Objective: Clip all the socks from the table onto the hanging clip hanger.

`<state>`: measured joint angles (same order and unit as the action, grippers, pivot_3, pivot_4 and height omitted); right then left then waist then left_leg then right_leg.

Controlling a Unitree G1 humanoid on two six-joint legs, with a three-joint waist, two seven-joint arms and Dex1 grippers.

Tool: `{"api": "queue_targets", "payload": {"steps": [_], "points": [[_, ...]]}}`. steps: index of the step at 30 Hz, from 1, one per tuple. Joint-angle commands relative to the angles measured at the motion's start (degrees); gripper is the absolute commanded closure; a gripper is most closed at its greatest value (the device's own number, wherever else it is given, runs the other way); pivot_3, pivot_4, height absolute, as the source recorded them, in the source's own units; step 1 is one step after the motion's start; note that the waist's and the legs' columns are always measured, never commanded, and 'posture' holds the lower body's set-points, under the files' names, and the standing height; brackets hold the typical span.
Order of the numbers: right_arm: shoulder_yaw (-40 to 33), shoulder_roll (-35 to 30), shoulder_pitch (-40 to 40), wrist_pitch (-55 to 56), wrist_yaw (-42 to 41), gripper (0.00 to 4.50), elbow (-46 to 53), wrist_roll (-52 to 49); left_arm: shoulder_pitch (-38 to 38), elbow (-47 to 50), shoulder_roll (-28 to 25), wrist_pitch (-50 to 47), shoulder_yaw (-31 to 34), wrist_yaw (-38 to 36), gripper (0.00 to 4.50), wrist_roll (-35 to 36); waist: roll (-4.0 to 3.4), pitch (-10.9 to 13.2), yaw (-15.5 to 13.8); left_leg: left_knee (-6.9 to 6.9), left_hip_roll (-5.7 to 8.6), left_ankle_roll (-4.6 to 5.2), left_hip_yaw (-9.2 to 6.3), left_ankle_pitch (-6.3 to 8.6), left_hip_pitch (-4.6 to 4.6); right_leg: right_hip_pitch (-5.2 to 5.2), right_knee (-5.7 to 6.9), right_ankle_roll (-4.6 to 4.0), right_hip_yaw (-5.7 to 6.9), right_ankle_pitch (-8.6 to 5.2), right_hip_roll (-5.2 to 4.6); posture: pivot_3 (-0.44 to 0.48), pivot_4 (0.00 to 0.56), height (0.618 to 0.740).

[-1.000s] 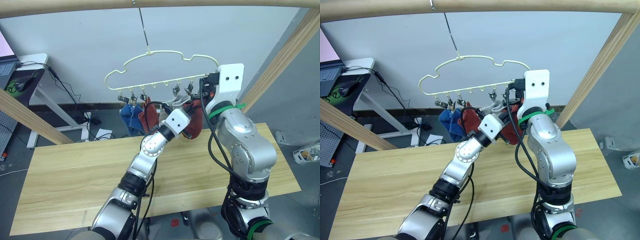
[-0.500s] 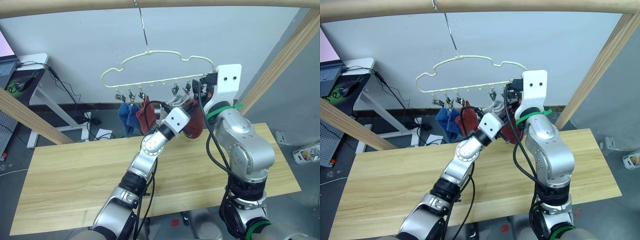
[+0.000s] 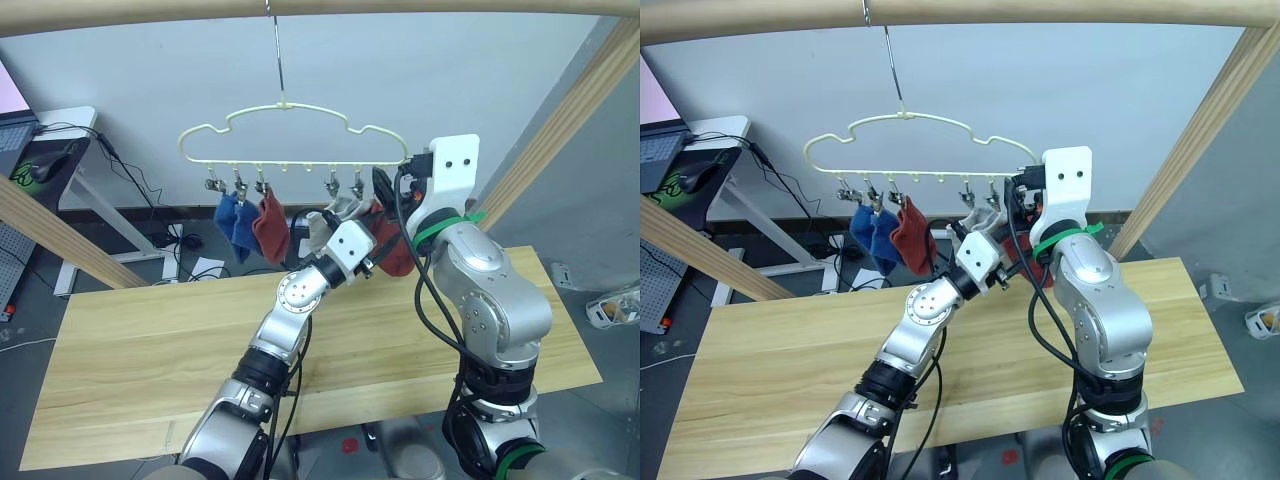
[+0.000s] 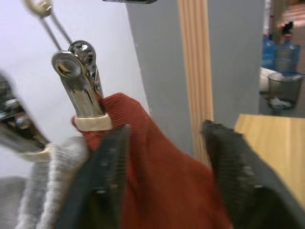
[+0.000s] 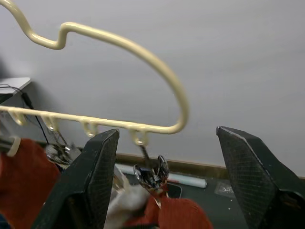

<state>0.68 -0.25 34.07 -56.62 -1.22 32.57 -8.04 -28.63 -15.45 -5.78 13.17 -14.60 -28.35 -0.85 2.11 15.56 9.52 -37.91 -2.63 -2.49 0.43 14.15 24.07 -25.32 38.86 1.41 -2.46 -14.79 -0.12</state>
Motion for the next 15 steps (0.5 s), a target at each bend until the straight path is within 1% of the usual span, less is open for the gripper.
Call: {"api": "queue_targets", "payload": {"steps": [1,3,4,6,7,9,10,13,15], "points": [[-1.8,-2.2,-1.3,1.7,-2.2,1.1,4.7,-1.7,2.8,8.4,-2.4,-4.7,0.7,-3.0,0.78,2.5,0.0,0.0,0.0,0.0,-0.01,0.0,-0.01,0.0,-0.01,0.0,0.0,0.0,-0.02,0.0,0.0,-0.225,0.248,0.736],[-3.0,-4.3,-2.7,1.8,-4.3,1.1,6.4,-3.0,5.1,13.1,-4.9,-8.7,1.6,-4.1,0.19,3.6,0.0,0.0,-0.1,0.0,-0.02,0.0,-0.05,0.0,0.0,0.01,0.0,0.0,-0.02,0.0,0.0,-0.224,0.246,0.736],[-3.6,-5.7,-3.6,1.8,-5.9,1.1,7.3,-4.0,6.4,15.7,-6.8,-11.0,2.3,-5.2,0.01,4.7,0.0,0.0,-0.1,0.0,-0.03,0.0,-0.05,0.0,0.0,0.01,0.0,0.0,-0.04,0.0,-0.01,-0.224,0.241,0.736],[-4.6,-8.7,-5.4,1.7,-8.9,1.1,8.7,-5.8,8.9,20.5,-10.1,-15.7,4.0,-7.0,0.01,6.9,0.0,0.0,0.0,0.0,-0.04,-0.01,-0.04,0.0,-0.01,0.01,0.01,0.0,-0.03,0.0,0.0,-0.223,0.238,0.736],[-5.2,-11.5,-6.8,1.9,-11.7,1.1,9.5,-7.2,10.9,24.0,-13.1,-19.3,5.6,-8.8,0.01,9.2,-0.01,0.0,0.0,0.0,-0.05,-0.01,-0.04,0.0,-0.02,0.01,0.03,0.01,-0.04,-0.01,0.0,-0.222,0.234,0.736],[-6.0,-15.6,-8.8,2.5,-15.8,1.1,10.4,-9.3,13.6,28.9,-17.4,-24.5,8.1,-11.1,0.01,12.4,-0.01,0.0,0.0,0.0,-0.05,-0.01,-0.05,0.0,-0.05,0.02,0.03,0.04,-0.03,-0.03,0.02,-0.22,0.23,0.736],[-6.4,-18.5,-10.0,2.9,-19.0,1.1,10.9,-11.1,15.1,31.2,-20.2,-27.7,10.3,-12.5,0.01,14.7,-0.01,0.0,0.0,0.01,-0.05,-0.01,-0.05,0.0,-0.08,0.04,0.04,0.05,-0.03,-0.03,0.01,-0.218,0.226,0.736],[-7.9,-26.7,-13.5,4.9,-28.0,1.1,11.7,-15.2,18.3,35.6,-28.0,-36.1,17.2,-15.0,0.01,19.8,0.0,0.0,-0.1,-0.01,-0.05,-0.01,-0.05,-0.01,-0.11,0.04,0.06,0.07,0.0,-0.04,0.01,-0.208,0.216,0.736],[-9.0,-30.2,-14.9,6.3,-31.3,1.1,11.1,-17.0,19.7,37.2,-31.8,-40.0,19.5,-15.5,0.01,20.9,0.0,0.0,-0.1,-0.03,-0.03,-0.01,-0.03,-0.01,-0.13,0.05,0.06,0.08,0.03,-0.05,0.02,-0.196,0.211,0.736]]}}
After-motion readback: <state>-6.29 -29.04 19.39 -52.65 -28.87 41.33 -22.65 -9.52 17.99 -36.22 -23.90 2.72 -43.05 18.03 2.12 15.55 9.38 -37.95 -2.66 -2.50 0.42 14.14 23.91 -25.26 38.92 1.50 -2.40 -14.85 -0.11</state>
